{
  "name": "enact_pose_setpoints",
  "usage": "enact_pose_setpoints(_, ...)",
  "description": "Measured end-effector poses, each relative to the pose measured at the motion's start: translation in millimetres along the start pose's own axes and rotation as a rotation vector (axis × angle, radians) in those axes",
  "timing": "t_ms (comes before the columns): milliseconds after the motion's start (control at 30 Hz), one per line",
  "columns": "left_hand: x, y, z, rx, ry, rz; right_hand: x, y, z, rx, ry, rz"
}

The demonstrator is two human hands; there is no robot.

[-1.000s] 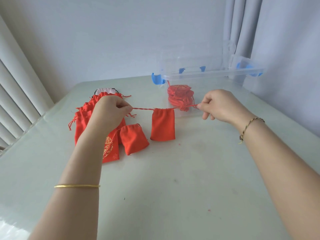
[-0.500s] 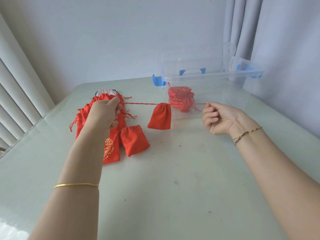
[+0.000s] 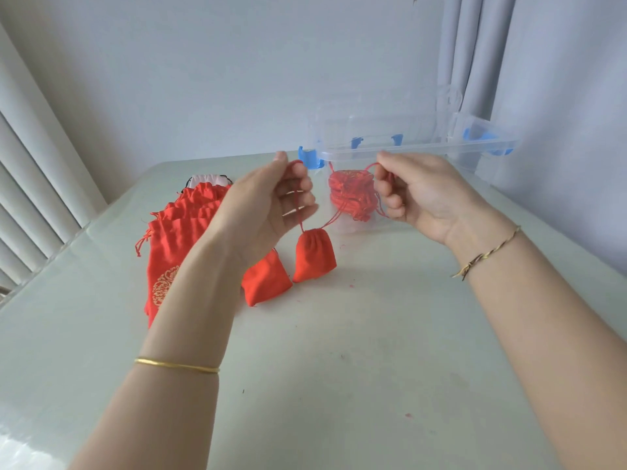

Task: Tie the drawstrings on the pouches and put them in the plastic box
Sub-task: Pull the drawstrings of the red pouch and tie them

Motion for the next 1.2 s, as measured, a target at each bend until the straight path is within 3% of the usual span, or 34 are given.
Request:
enact_pose_setpoints(200,-1.9,8.0,18.8,-0.101,-0.396,0.038,-31.2,18.5,26.8,-0.062,0.155,-0.226)
enact_pose_setpoints(333,-2.0,8.7,27.4,-0.102,-0.554,0.091,-29.9,21.5,38.1,-0.104,0.169,-0.26)
enact_pose_setpoints(500,-3.1,6.7,21.8,-0.062,-0.418,0.07,-11.3,15.2,22.6,-0.03,0.263,-0.101)
enact_pose_setpoints(667,-4.0,4.7,20.2,-0.074,-0.324,0.054,16.2,17.1,33.4,-0.217,0.387,0.118)
enact_pose_setpoints(967,-3.6,3.0,16.2,-0.04,-0.261,0.06,11.5,13.1,29.9,-0.225,0.258,0.069)
enact_pose_setpoints(1200,-4.8,0.0,1.2,0.098,-0.27,0.065,-3.1,15.1,27.5,-0.159,0.574,-0.06)
Point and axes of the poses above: each hand's wrist, its own y-axis away from the middle knuckle, its own z-axis out of the palm, x = y × z, the point moved 8 cm from there along -y, towards the middle knuckle, and after that the axes turned 2 degrees about -y, right-handed, at the moved point
